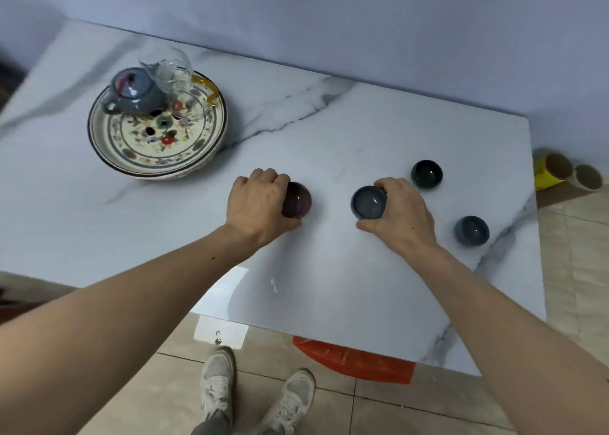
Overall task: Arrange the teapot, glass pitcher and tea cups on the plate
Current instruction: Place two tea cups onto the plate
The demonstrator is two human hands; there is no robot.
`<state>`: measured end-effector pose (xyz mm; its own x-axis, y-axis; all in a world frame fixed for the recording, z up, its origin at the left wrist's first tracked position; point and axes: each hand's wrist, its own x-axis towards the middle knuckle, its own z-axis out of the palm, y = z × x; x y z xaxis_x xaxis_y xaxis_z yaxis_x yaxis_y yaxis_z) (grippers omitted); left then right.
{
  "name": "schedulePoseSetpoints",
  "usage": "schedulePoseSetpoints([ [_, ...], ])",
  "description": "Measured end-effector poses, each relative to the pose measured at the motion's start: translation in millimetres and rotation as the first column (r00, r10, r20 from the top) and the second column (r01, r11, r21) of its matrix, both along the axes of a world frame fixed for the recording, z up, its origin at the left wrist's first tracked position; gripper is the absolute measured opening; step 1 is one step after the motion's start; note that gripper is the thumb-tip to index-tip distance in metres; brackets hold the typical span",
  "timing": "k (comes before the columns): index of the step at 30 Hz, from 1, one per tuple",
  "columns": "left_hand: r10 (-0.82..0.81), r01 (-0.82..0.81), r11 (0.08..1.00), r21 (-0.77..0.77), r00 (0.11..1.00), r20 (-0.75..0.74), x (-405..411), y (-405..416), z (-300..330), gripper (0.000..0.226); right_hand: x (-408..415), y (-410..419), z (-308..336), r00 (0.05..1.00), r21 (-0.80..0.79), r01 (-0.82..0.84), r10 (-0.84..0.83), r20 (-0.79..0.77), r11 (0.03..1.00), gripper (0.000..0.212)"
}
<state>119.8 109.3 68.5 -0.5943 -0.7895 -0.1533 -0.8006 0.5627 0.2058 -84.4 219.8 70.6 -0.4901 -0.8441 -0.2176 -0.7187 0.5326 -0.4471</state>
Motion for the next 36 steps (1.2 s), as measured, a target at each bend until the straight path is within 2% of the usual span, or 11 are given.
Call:
schedulePoseSetpoints([
  [8,0.109,-0.105,0.992,-0.068,0.993,0.051,105,-81,36,0.070,92,-106,31,0.987,-0.024,-0.159,0.159,0.005,0.987,0.072],
  [17,0.135,-0.130,0.989,-0.067,0.987,0.083,201,-173,27,0.062,189,-207,19,0.981,-0.056,-0.194,0.194,-0.016,0.979,0.068],
  [25,0.166,-0.158,0.985,-0.071,0.978,0.128,224,-218,-7,0.060,231,-259,-18,0.970,-0.038,-0.241,0.240,-0.036,0.970,0.070],
  [36,0.186,-0.178,0.982,-0.071,0.974,0.130,224,-235,-32,0.061,237,-283,-43,0.970,-0.021,-0.241,0.240,-0.048,0.970,0.070],
])
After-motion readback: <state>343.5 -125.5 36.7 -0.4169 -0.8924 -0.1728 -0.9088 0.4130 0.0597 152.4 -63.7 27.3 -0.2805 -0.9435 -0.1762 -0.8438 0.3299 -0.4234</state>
